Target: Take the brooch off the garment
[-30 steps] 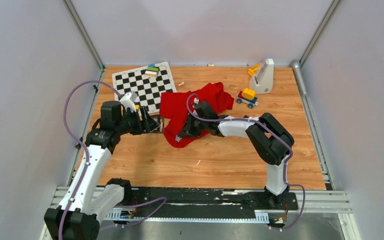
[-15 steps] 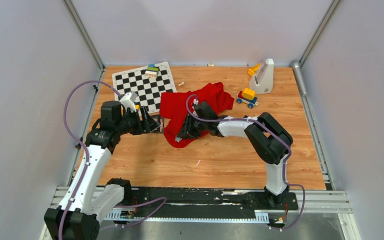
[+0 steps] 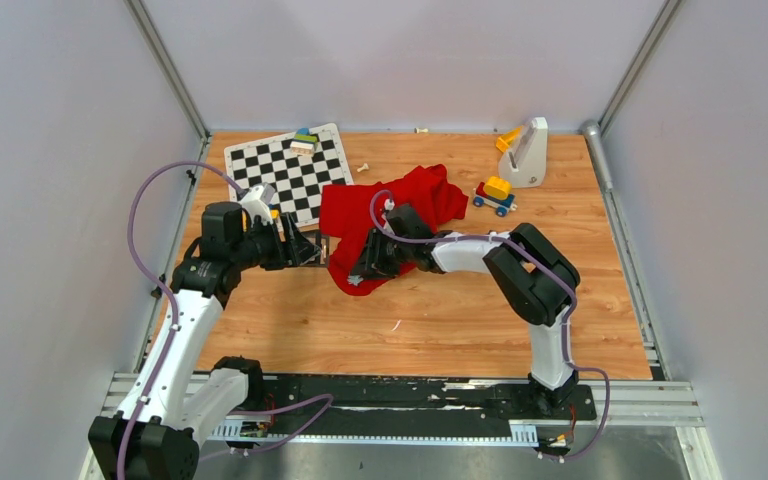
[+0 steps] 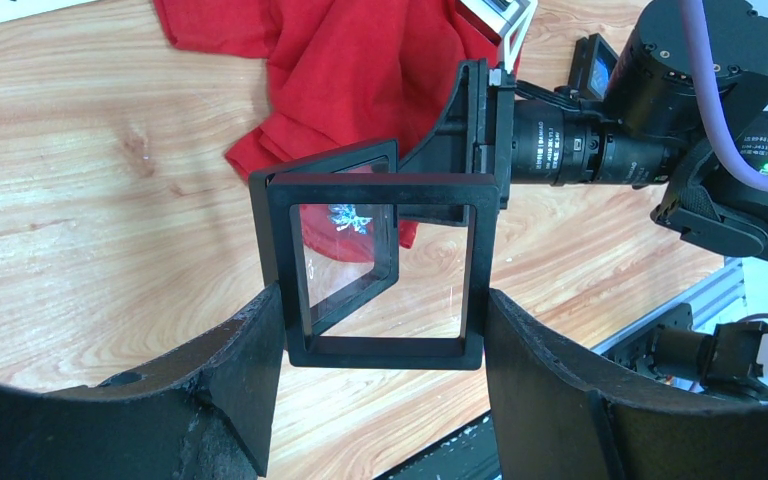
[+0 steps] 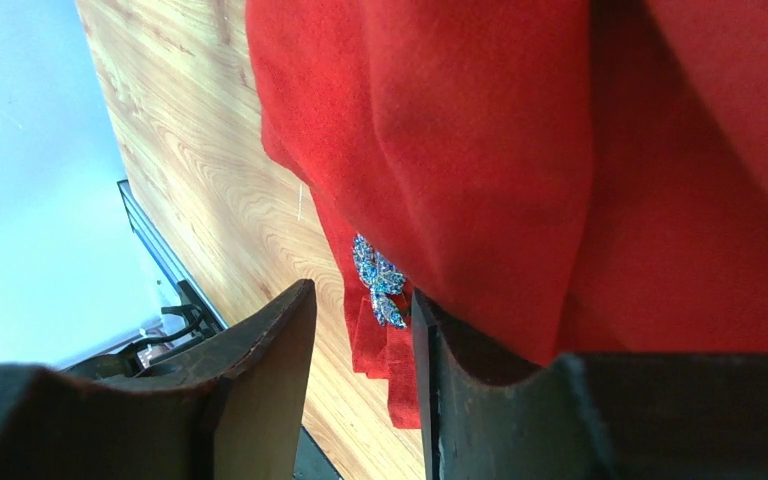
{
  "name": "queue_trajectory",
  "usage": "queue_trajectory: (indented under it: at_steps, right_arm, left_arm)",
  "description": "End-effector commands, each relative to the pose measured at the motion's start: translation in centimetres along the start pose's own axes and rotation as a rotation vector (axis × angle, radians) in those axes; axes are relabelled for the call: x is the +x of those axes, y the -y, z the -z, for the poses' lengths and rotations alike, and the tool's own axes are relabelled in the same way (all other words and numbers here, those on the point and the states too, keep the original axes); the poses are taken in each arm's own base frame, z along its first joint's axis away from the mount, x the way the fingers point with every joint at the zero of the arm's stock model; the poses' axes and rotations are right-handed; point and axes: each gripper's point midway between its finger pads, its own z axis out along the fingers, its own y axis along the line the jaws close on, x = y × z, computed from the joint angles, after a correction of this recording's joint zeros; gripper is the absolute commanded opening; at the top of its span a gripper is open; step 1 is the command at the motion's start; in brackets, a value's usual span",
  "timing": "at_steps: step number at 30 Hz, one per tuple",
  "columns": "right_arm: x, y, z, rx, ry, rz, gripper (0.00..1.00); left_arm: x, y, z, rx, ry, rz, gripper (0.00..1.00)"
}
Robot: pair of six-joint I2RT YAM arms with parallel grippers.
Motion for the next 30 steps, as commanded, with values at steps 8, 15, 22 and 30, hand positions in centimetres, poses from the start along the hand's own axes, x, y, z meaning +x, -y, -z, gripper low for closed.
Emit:
queue_trajectory:
  at_steps: [8,15,22,30]
  right_arm:
    - [-2.0,0.2,0.0,0.062,0.091,0.063,0.42]
    - [-1.7,0.7,-1.2,0.173,0.099,0.138,0.43]
    - [-1.6,1.7,-1.3,0.359,0.158,0.262,0.44]
    - [-0.8,0.7,-1.4,0.342,0.128,0.264,0.26]
  left_arm:
    - [-0.6,0.3,0.0,0.023,0.021,-0.023,0.27]
    - [-0.7,0.4,0.0,0.027,0.022,-0.025,0.27]
    - [-0.7,0.4,0.0,0.03,0.022,-0.026,0.27]
    - [-0.6,0.4,0.1,0.029,0.022,-0.027,0.27]
